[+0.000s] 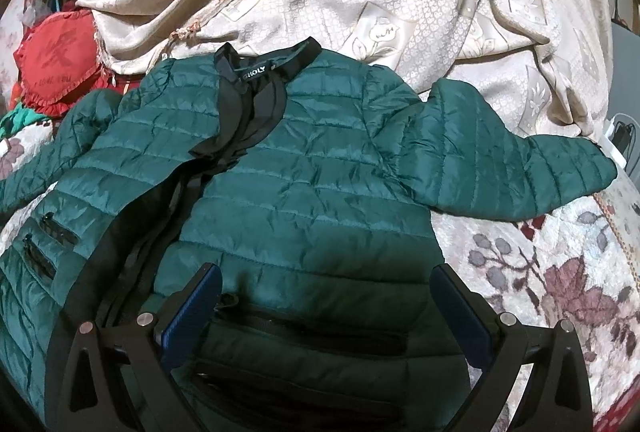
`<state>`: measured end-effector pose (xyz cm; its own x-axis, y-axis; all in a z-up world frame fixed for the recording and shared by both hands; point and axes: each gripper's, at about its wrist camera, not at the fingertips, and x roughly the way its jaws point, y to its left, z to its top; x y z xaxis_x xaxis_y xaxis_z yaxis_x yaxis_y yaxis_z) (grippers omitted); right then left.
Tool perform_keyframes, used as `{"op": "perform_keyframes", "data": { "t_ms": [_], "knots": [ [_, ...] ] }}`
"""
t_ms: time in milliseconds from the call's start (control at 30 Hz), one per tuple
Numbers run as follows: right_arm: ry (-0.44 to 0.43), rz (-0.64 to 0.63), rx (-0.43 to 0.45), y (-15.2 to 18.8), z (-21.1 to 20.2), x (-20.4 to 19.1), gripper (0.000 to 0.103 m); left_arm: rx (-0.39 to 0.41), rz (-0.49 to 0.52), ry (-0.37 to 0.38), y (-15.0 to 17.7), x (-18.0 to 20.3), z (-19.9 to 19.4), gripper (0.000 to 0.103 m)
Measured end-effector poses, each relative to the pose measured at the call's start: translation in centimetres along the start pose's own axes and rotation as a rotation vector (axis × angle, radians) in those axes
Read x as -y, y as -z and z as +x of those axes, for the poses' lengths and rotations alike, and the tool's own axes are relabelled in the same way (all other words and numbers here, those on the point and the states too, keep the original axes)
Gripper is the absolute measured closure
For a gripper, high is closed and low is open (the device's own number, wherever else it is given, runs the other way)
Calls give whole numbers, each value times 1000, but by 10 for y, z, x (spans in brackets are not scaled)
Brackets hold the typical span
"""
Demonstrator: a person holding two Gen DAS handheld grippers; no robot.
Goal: Fold large clothes
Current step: 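Grasp the jacket sleeve nearest the left gripper with the left gripper, then lift the sleeve with the left gripper and carry it across the jacket body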
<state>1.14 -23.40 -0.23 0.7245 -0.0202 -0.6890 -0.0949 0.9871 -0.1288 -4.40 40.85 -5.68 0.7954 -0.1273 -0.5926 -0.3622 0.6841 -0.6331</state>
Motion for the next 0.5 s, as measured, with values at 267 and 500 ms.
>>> {"op": "perform_keyframes", "data": {
  "t_ms": [267,500],
  "knots": [
    [0,-1,-8,0,2,0,0,-7,-48,-92,-9,-15,19,43],
    [5,-8,-69,5,14,-1,0,18,-52,-104,-13,-14,16,73]
  ]
}}
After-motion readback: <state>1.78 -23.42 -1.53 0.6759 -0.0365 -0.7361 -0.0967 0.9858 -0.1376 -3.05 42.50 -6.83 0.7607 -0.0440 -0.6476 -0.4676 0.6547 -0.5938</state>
